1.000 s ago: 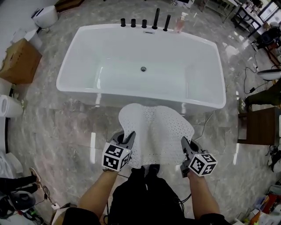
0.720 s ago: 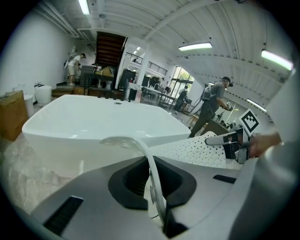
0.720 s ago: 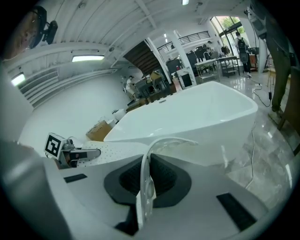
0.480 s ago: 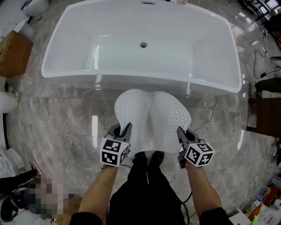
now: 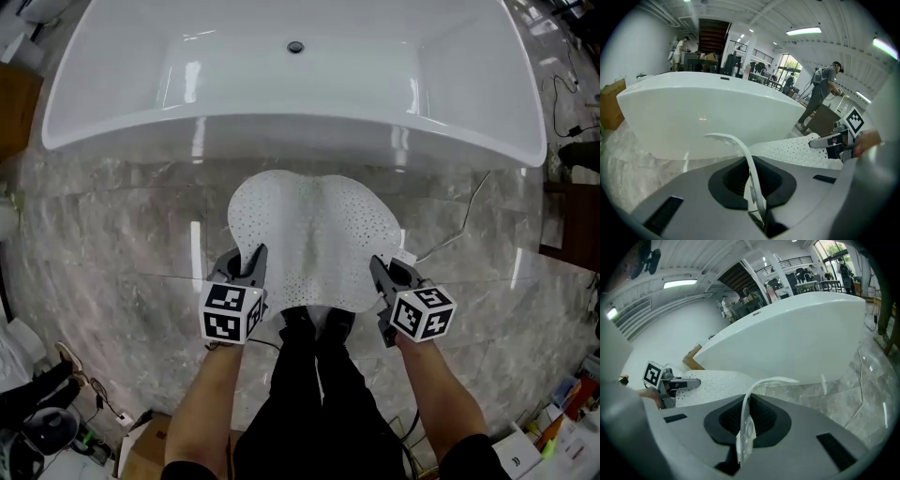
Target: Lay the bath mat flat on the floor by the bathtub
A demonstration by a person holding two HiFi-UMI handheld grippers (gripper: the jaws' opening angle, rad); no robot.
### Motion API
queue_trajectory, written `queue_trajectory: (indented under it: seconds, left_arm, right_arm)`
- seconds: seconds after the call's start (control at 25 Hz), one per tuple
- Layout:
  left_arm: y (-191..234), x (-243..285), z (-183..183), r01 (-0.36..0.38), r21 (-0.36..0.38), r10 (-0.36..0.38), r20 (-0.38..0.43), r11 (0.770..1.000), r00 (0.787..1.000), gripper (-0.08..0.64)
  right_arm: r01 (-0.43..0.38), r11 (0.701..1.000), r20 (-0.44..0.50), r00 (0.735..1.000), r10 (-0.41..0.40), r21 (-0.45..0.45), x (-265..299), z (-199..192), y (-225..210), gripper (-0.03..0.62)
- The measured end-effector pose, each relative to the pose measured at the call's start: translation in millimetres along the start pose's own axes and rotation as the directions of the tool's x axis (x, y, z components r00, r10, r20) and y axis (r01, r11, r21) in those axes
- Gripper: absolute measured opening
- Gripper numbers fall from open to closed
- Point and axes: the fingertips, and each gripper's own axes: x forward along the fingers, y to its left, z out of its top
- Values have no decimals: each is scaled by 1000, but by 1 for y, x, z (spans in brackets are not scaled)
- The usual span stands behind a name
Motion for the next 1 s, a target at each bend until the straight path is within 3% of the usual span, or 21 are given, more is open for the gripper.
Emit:
queue_trajectory:
  seconds: [0.48,0.8,1.0]
  left_arm:
    - [28,97,-58,24,25,-23,-71,999,997,21]
    - [47,140,-77,2,22,0,-124,1000,992,21]
    - [58,158,-78,-1,55,10,-163,998,987,21]
  right_arm:
    - [60,996,-68,996,-64,-61,87,-55,-77,21]
    - [98,990,-99,989,-107,-98,134,-66,-95,21]
    - [111,978,-135,981,-136,-179,157,-67,-103,21]
